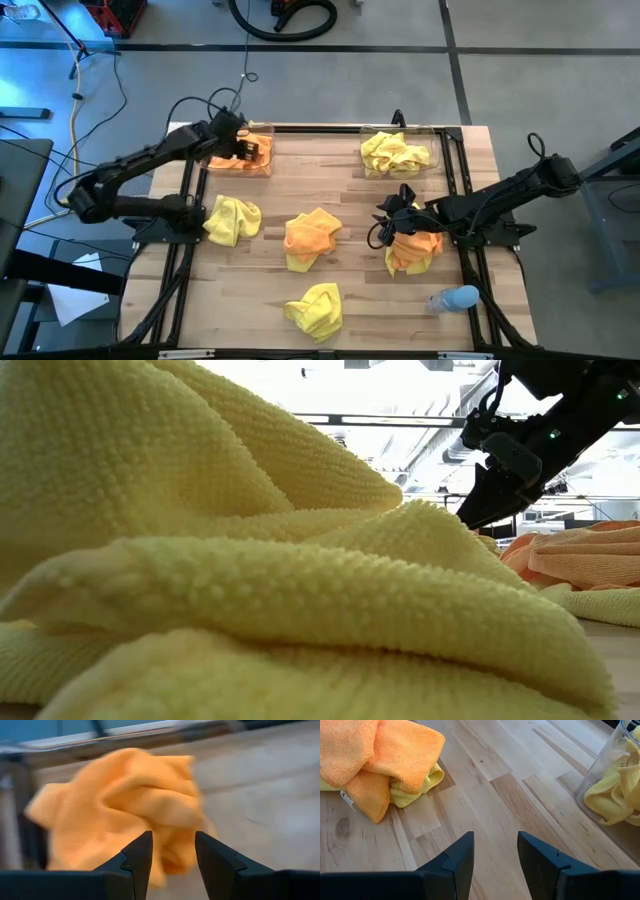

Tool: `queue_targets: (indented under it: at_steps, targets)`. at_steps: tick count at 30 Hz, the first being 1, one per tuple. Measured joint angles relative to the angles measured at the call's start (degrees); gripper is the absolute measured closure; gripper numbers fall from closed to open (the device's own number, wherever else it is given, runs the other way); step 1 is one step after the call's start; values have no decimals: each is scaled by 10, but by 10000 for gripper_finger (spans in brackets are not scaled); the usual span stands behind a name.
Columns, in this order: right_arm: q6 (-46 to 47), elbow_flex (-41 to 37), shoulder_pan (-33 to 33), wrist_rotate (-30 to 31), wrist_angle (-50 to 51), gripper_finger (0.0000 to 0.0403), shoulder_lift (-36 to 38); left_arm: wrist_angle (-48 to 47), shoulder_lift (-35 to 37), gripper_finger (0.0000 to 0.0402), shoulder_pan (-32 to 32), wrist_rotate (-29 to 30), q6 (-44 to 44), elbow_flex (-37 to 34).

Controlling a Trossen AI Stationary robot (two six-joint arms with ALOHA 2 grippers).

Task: Sort microfiber towel by color & place in baskets
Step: Put the left orange microfiber cloth into the left transparent bin

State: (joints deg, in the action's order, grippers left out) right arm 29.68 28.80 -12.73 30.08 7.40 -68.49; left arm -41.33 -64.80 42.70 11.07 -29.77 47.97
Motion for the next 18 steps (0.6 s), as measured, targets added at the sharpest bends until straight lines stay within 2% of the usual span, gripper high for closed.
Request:
queue_targets:
  at_steps: [5, 11, 18]
  targets:
    - [0, 0, 0, 0, 0, 258, 0, 5, 36, 264, -120, 18, -27, 0]
    - [1, 0, 0, 0, 0, 258, 0, 11, 41, 264, -277, 97, -92, 0]
    - [3, 0, 0, 0, 0, 258, 0, 82, 24, 264, -442, 167, -122, 0]
